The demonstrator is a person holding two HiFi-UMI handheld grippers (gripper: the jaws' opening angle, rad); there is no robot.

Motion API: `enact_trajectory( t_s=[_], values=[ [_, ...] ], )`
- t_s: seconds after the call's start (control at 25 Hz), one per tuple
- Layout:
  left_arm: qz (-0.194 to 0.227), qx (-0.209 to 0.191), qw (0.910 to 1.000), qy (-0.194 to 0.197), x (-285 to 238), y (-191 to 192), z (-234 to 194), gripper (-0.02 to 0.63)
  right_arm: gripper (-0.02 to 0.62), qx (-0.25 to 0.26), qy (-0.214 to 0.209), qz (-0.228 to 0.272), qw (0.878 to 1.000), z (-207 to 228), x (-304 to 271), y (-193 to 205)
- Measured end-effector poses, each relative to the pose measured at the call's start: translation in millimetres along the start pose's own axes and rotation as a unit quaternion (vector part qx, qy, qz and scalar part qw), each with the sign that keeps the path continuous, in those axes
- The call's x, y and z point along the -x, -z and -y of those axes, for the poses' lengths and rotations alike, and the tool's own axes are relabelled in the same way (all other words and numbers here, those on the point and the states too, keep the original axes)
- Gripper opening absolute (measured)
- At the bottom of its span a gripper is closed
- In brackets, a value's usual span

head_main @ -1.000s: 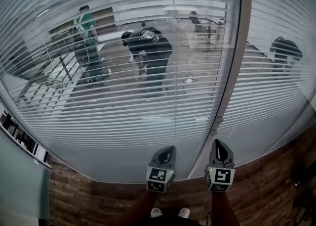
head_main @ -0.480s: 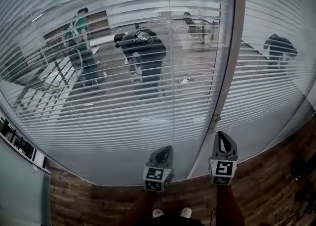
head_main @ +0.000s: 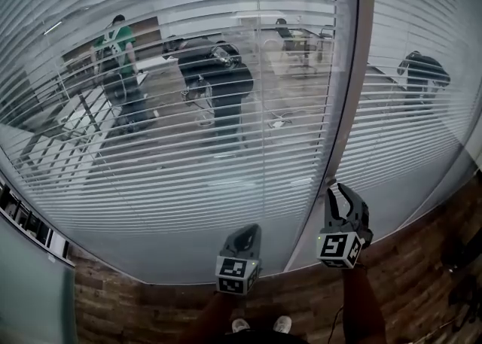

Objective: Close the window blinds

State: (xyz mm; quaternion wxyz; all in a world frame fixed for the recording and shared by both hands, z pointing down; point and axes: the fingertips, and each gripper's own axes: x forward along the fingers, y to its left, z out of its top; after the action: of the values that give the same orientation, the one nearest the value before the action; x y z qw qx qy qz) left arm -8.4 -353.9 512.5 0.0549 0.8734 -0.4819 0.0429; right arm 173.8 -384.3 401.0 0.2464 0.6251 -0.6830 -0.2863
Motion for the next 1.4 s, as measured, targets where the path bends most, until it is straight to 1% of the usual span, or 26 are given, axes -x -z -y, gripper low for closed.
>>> enact_trajectory(
  t_s=[0.08,0.16,0.28,0.36,0.48,0.68,0.84,1.0,1.08,1.16,1.4],
  values=[
    [-0.002,0.000,1.0000,0.001,0,2,1,-0.008,0.097,0.056,-0.002,-0.001,0.998,-1,-4,-4],
    [-0.004,-0.001,1.0000,0.004,-1,4,2,-0.008,0.121,0.103,-0.013,-0.008,0.995,-6,-8,-4],
    [-0.004,-0.005,0.9999,0.008,-1,4,5,-0.008,0.140,0.159,-0.027,-0.023,0.987,-12,-12,1],
    [-0.002,-0.008,0.9999,0.009,0,4,5,-0.008,0.141,0.184,-0.028,-0.027,0.982,-12,-13,6],
    [-0.001,-0.009,1.0000,0.005,2,3,1,-0.008,0.141,0.204,-0.021,-0.022,0.979,-8,-15,5],
    [-0.003,-0.007,1.0000,-0.002,7,3,-2,-0.008,0.141,0.240,-0.030,-0.019,0.970,-11,-18,8],
    [0.001,-0.005,1.0000,0.002,8,1,-2,-0.008,0.141,0.244,-0.031,-0.015,0.969,-11,-22,8],
    [0.002,-0.015,0.9998,0.013,7,2,6,-0.008,0.140,0.260,-0.028,-0.012,0.965,-12,-24,7],
    [-0.001,-0.016,0.9998,0.009,5,4,4,-0.008,0.139,0.274,-0.025,-0.012,0.961,-12,-26,7],
    [0.004,-0.016,0.9999,0.004,4,1,1,-0.008,0.129,0.281,-0.024,-0.009,0.959,-12,-27,7],
    [0.006,-0.006,1.0000,0.003,3,2,0,-0.008,0.129,0.279,-0.028,-0.009,0.960,-12,-26,7]
  ],
)
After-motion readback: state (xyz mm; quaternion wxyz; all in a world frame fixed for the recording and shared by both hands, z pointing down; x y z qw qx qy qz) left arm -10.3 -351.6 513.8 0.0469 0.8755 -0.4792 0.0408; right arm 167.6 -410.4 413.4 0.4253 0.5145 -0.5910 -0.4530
